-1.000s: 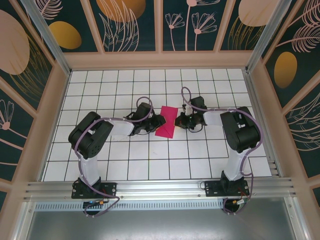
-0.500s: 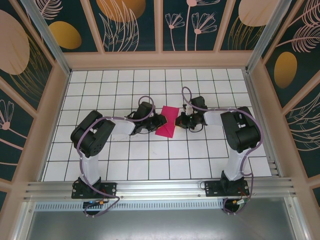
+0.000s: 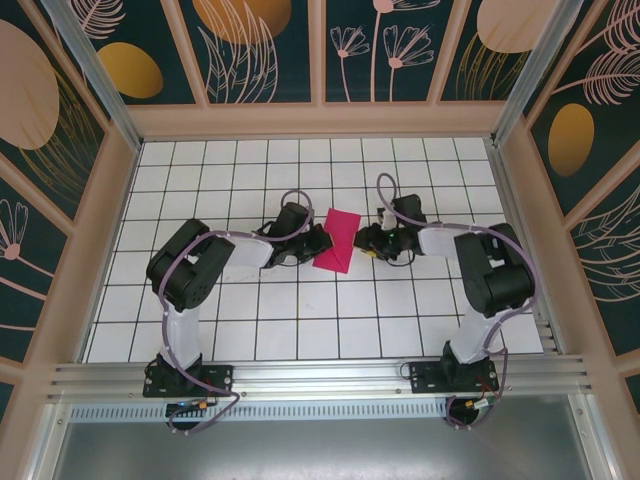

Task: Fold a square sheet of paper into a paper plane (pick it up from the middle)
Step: Turn over the paper at the center of the table.

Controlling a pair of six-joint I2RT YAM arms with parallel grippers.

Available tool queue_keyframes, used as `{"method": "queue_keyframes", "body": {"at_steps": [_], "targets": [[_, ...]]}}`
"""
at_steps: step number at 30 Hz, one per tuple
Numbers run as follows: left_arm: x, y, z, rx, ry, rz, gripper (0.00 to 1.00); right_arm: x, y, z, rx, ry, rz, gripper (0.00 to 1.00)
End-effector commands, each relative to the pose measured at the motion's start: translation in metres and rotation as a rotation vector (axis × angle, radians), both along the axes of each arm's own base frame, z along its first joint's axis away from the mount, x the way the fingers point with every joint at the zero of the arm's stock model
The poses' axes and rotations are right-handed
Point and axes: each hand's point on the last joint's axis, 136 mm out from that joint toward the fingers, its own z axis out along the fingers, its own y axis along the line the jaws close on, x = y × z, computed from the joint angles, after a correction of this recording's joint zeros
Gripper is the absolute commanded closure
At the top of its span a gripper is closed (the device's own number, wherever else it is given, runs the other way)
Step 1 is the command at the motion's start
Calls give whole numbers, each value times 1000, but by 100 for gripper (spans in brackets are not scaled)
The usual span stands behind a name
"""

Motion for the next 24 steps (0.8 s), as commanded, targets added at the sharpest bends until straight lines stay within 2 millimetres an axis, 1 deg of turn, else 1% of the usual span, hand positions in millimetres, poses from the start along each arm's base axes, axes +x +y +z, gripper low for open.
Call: {"method": "queue_keyframes", "body": {"at_steps": [1,4,6,10,14,15,17,18,21,24], "targets": [[9,-3,10,26,-58,-20,97,11,-18,22,-28,-86,-78,48],[12,-1,21,51,-88,-23,99,13,-29,29,-52,-132,-114,39],[14,3,33,81,-117,-25,99,13,-35,34,-58,-157,-133,33],[15,21,61,191,-177,-16,100,14,-40,41,-64,-200,-146,24],[17,53,90,377,-233,21,99,14,-44,46,-75,-232,-164,15],[18,64,102,431,-251,40,99,15,-45,48,-81,-242,-170,12],[21,85,116,541,-276,79,99,15,-48,51,-87,-260,-183,2],[22,94,122,594,-286,98,99,16,-49,53,-89,-272,-189,1],[28,116,137,723,-314,142,98,17,-56,54,-115,-291,-214,1],[33,136,142,887,-319,184,98,16,-60,53,-132,-301,-226,1]]}}
